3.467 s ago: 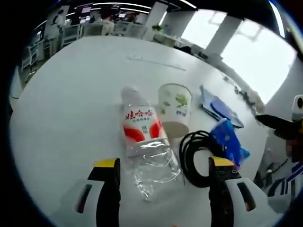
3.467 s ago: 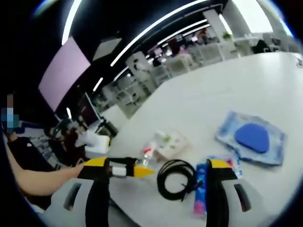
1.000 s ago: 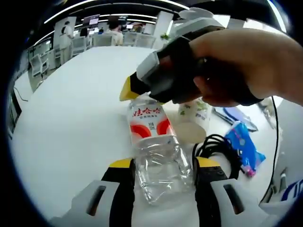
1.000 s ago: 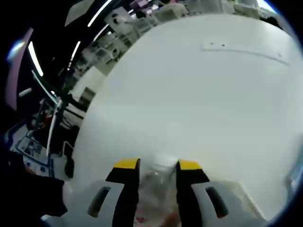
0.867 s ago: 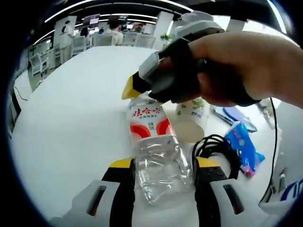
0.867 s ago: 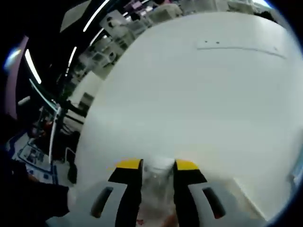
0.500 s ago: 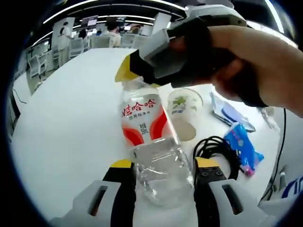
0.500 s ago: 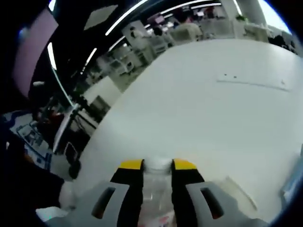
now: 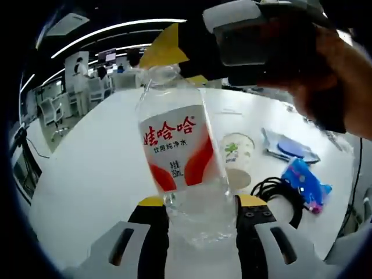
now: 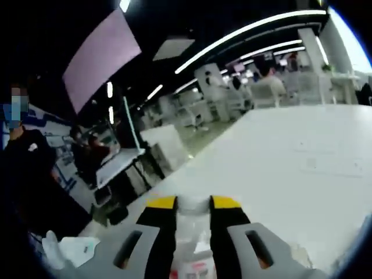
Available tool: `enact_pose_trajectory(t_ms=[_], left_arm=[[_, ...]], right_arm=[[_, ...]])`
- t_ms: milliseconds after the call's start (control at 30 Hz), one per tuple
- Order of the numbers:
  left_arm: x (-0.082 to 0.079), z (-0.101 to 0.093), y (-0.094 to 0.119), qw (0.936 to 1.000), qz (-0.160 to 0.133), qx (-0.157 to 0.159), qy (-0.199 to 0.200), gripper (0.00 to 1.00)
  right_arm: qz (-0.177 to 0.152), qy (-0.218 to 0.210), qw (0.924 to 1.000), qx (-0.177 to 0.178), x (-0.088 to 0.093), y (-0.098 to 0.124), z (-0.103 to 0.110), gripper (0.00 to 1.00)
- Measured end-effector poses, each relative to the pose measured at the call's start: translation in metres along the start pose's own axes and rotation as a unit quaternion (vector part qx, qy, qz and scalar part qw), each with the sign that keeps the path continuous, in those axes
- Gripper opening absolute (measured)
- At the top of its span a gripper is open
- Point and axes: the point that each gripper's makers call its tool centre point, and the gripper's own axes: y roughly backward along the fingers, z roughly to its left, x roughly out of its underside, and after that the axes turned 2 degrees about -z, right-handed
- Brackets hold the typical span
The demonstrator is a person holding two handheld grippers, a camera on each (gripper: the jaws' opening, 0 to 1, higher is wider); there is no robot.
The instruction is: Arrange the tabletop items into an orderly group along one side of the table until the central work area is clear of visible clutter.
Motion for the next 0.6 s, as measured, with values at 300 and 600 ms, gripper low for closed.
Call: enact_pose_trajectory(t_ms=[300,600], left_arm=[[-0.032,0.008,-0.002,0.9965,-0.055,-0.019,-0.060,0.42],[-0.046,0.015,-0.022,0.9938,-0.064,-0.026,-0.087,0.41]], right_arm=[[-0.053,0.038,0.9969,-0.044,-0.032,0.015,0.011,0.17],[-0.068,0.064,0.9925,-0.079,-0.043,0.013,0.002,0.17]])
